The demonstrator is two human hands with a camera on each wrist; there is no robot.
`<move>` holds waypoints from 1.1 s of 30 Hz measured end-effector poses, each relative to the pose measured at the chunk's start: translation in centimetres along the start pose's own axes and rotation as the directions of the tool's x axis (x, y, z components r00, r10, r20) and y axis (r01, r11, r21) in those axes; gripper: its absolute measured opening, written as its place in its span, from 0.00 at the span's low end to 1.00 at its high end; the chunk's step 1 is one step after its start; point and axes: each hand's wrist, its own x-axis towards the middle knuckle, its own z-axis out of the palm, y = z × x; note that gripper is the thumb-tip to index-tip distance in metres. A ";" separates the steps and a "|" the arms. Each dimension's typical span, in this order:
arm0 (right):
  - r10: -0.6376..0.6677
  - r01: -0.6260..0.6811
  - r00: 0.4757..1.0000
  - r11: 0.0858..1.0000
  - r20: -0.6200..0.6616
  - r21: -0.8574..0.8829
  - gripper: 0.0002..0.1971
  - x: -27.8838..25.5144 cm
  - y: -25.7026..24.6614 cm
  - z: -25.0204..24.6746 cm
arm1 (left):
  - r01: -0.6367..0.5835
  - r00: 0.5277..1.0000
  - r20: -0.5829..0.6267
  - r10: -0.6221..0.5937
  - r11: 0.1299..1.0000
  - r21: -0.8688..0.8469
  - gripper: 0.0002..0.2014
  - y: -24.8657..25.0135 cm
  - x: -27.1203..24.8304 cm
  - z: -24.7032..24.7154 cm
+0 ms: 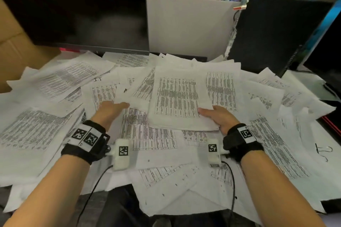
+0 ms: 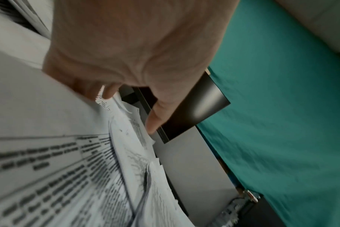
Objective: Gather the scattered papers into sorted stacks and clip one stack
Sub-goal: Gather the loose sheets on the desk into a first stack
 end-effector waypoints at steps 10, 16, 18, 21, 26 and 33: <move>-0.040 0.040 0.999 0.992 0.004 -0.121 0.22 0.5 0.0 1.6 | -0.441 0.749 -0.120 0.652 0.625 0.644 0.09 5.8 -6.4 -0.5; -0.031 0.034 0.999 0.997 0.038 -0.075 0.15 0.9 0.1 1.2 | -0.681 0.314 -0.215 0.925 0.377 0.627 0.08 12.6 -11.6 -6.4; -0.033 0.036 0.999 0.997 0.041 -0.073 0.16 0.7 0.1 1.4 | -0.778 0.316 -0.239 0.918 0.395 0.490 0.09 14.0 -11.8 -7.5; -0.054 0.057 0.998 0.995 0.043 -0.079 0.17 0.5 0.3 1.5 | -0.832 0.226 -0.398 0.889 0.389 0.395 0.07 15.6 -10.3 -7.0; -0.097 0.099 0.993 0.995 0.062 -0.023 0.10 -0.2 0.3 1.5 | -0.833 0.461 -0.560 0.689 0.553 -0.006 0.08 13.5 -4.3 -4.5; -0.060 0.060 0.998 0.998 0.016 -0.018 0.05 -0.7 -0.1 1.6 | -0.400 0.895 -0.403 0.191 0.743 -0.536 0.04 6.2 1.9 0.9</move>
